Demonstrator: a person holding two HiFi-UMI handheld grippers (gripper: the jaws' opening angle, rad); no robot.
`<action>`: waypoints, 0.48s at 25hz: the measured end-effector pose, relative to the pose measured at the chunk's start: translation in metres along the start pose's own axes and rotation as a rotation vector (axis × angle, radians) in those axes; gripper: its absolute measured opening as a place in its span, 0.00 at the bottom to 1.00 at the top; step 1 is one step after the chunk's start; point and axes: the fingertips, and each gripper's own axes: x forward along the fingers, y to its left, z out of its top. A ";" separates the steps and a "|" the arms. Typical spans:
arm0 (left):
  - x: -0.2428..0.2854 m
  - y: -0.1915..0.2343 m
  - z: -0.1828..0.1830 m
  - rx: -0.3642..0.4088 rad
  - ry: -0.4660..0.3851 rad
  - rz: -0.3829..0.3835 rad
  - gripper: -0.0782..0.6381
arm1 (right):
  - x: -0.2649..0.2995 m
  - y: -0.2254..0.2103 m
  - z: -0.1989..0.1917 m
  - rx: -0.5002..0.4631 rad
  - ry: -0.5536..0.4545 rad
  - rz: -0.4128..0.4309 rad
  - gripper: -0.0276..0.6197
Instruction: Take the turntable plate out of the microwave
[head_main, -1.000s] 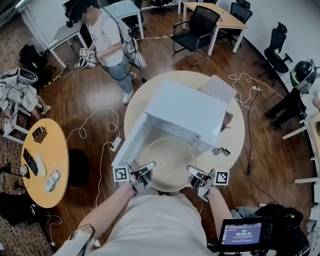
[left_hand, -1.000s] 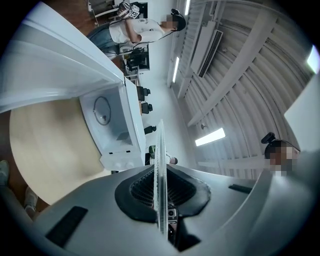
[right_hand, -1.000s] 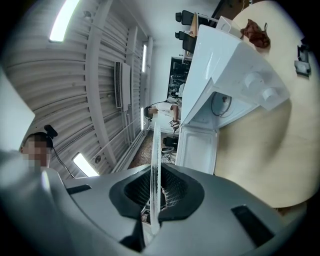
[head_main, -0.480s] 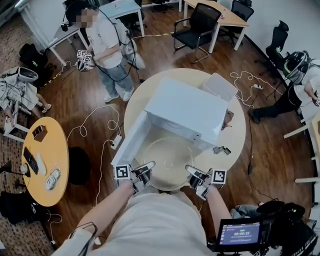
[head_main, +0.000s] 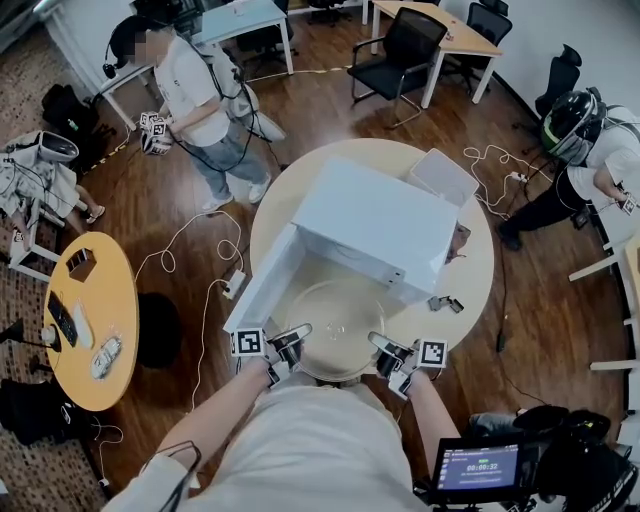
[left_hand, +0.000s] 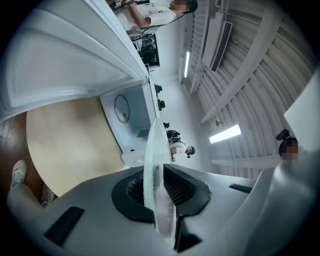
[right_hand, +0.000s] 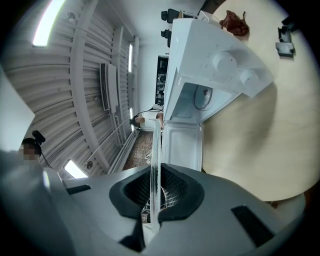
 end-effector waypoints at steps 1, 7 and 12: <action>-0.001 0.002 0.000 -0.002 0.002 0.001 0.16 | 0.001 -0.002 -0.001 0.006 0.001 -0.001 0.09; -0.002 0.016 0.002 -0.022 -0.001 0.016 0.16 | 0.007 -0.019 -0.004 0.028 0.011 -0.039 0.08; -0.001 0.034 0.004 -0.032 0.000 0.043 0.17 | 0.010 -0.032 -0.002 0.033 0.010 -0.050 0.09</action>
